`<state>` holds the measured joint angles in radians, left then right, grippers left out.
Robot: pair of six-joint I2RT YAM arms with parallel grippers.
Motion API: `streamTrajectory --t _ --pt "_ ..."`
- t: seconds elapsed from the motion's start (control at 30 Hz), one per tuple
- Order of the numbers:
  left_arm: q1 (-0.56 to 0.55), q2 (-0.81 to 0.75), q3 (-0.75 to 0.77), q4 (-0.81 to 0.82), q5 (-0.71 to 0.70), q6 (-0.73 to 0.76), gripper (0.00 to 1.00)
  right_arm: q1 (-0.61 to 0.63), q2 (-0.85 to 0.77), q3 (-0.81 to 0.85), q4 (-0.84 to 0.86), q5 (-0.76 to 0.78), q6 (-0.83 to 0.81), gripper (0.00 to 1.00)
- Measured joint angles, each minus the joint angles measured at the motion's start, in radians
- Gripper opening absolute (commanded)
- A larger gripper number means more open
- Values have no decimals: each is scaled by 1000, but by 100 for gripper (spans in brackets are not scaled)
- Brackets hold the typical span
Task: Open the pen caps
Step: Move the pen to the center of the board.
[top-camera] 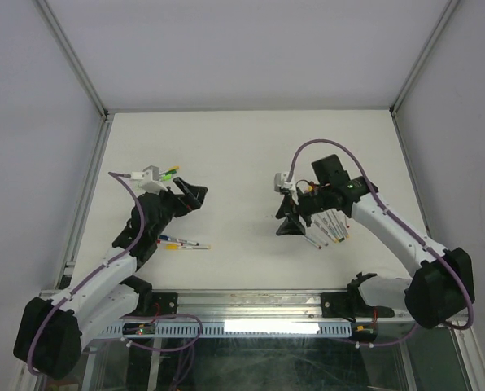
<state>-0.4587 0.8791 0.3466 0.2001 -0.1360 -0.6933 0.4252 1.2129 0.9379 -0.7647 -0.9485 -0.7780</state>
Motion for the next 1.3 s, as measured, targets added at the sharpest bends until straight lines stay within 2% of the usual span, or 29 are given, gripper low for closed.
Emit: streamTrajectory --t 0.17,0.4,0.47,0.73,1.0,1.3 --pt "116 -53 18 -21 142 -27 99 154 76 36 55 65 -1 56" --pt "145 -101 240 -229 164 45 99 315 246 117 144 172 48 56" --pt "146 -146 315 -285 150 84 99 354 295 141 168 199 68 56" --pt "146 -225 463 -443 57 219 99 474 468 253 233 291 142 56" --pt "146 -285 472 -530 -26 296 99 576 679 446 254 444 258 54" --pt "146 -473 428 -536 -148 336 99 605 853 668 243 531 439 49"
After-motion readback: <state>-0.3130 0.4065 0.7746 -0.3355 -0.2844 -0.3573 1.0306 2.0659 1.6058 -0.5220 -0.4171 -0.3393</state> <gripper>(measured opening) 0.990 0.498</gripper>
